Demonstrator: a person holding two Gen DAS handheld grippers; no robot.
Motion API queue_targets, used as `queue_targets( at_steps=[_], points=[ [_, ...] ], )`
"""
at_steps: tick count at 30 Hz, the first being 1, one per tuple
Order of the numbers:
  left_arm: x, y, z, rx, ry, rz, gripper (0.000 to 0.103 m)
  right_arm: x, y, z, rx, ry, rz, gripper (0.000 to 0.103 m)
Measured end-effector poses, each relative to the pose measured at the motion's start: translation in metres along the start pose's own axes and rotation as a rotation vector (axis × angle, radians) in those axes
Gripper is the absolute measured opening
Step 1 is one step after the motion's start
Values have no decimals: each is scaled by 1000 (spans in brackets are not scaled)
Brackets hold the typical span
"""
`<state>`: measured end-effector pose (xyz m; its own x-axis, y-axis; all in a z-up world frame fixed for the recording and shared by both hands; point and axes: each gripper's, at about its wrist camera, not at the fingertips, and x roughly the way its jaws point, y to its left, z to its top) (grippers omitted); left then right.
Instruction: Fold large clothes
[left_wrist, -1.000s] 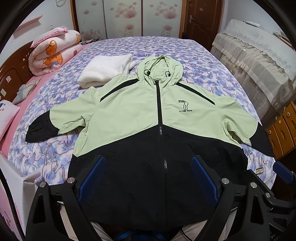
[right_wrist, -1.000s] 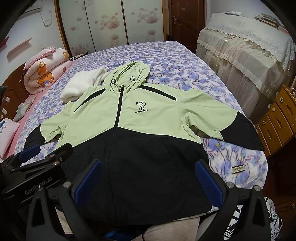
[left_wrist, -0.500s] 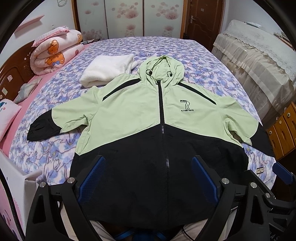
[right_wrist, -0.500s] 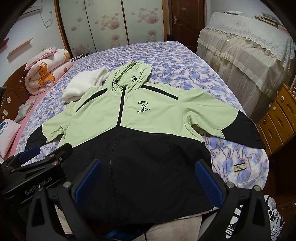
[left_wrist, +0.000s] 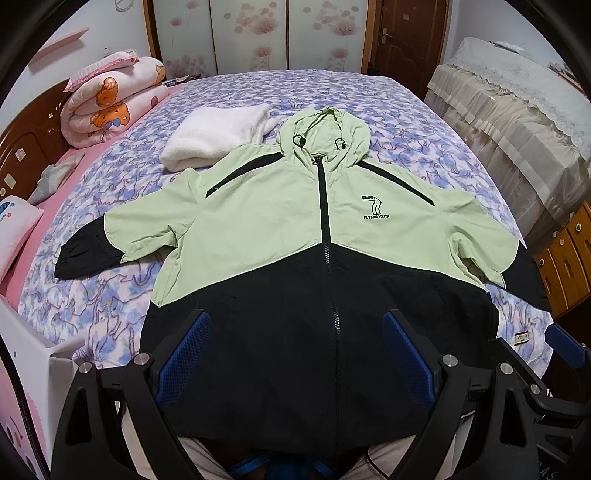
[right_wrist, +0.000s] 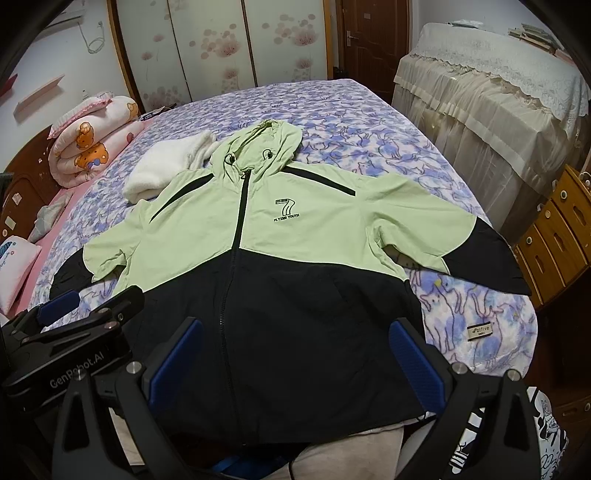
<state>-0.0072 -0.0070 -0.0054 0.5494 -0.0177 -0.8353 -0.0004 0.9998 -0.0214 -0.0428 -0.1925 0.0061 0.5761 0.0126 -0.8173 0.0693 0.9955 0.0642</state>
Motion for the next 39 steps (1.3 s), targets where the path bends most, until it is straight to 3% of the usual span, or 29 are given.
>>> queue_targets(
  at_steps=[39],
  points=[
    [0, 6, 10, 4, 3, 9, 93, 1, 0, 2, 0, -6, 7, 101]
  ],
)
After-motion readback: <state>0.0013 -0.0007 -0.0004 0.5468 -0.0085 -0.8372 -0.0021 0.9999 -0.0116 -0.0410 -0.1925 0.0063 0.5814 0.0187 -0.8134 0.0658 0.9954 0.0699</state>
